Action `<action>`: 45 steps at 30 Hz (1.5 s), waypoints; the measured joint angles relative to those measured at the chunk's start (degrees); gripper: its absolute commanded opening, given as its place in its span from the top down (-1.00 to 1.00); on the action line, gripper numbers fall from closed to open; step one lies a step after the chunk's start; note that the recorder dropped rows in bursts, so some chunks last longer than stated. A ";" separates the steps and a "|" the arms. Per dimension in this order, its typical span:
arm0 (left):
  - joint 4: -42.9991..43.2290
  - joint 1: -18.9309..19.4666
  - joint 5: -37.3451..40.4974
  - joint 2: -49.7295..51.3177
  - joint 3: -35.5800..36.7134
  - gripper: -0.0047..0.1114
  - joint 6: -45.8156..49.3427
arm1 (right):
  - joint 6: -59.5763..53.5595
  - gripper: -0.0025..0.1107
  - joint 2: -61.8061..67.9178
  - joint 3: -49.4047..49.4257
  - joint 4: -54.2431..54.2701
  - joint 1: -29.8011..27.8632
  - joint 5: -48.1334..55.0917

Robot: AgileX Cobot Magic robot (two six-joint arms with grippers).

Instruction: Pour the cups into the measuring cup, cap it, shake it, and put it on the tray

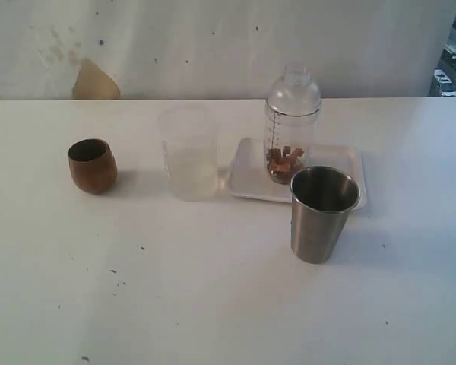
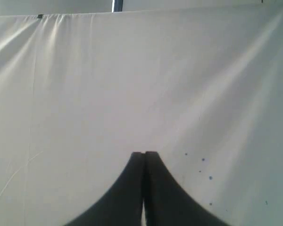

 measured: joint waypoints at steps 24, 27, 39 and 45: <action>-17.29 0.41 -5.99 0.02 35.59 0.92 0.21 | 0.14 0.92 0.00 0.00 0.00 0.00 0.00; -17.29 0.41 -5.87 0.02 35.59 0.92 0.33 | 0.14 0.92 0.00 0.00 0.00 0.00 0.00; -17.29 0.41 -3.61 0.02 35.69 0.92 18.02 | 0.14 0.92 0.00 0.00 0.00 0.00 0.00; -17.29 0.41 -3.52 0.02 35.69 0.92 28.41 | 0.14 0.92 0.00 0.00 0.00 0.00 0.00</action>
